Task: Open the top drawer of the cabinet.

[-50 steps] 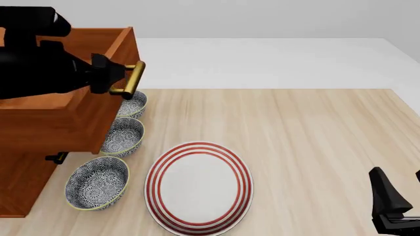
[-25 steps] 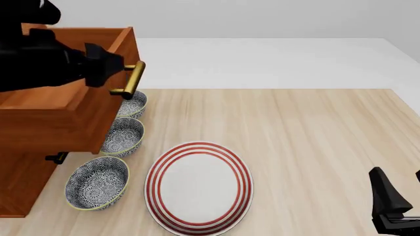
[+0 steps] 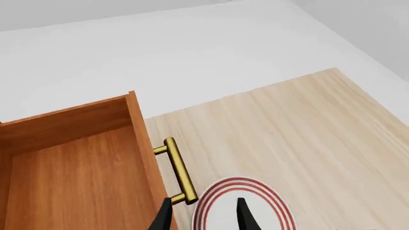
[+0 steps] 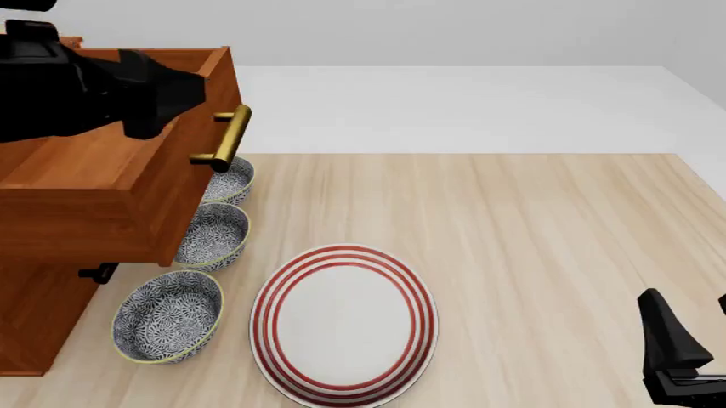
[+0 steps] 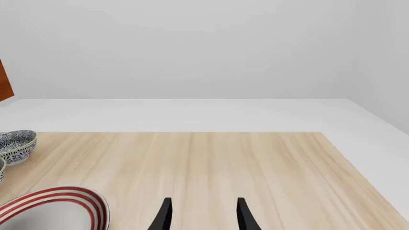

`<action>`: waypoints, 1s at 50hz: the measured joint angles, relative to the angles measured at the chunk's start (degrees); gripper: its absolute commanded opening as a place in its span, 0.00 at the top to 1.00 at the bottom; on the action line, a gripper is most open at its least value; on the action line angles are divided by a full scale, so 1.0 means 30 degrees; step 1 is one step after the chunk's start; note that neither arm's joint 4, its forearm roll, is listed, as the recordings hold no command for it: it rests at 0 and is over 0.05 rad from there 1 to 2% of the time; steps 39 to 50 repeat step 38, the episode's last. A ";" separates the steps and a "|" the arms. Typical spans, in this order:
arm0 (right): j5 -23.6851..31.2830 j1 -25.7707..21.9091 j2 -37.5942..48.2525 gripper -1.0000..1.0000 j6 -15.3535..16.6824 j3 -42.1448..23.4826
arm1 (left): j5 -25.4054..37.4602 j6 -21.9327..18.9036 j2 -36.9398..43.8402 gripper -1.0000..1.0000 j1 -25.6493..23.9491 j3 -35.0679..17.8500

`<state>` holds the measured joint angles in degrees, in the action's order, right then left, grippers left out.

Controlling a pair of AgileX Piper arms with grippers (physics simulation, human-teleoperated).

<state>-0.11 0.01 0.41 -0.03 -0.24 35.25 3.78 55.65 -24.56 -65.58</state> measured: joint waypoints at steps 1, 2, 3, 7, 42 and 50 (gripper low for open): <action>0.0000 0.0000 0.0000 0.00 0.0000 0.0000 | 0.0012 -0.0006 -0.0067 0.00 -0.0055 -0.0011; 0.0000 0.0000 0.0000 0.00 0.0000 0.0000 | 0.0020 -0.0006 -0.0133 0.00 -0.0118 -0.0017; 0.0000 0.0000 0.0000 0.00 0.0000 0.0000 | 0.0024 -0.0013 -0.0198 0.00 -0.0178 -0.0021; 0.0000 0.0000 0.0000 0.00 0.0001 0.0000 | 0.0006 -0.0020 -0.0433 0.00 -0.0404 -0.0003; 0.0000 0.0000 0.0000 0.00 0.0001 0.0000 | -0.0321 -0.0321 -0.2139 0.00 -0.1299 0.0514; 0.0000 0.0000 0.0000 0.00 0.0001 0.0000 | -0.0321 -0.0321 -0.2139 0.00 -0.1299 0.0514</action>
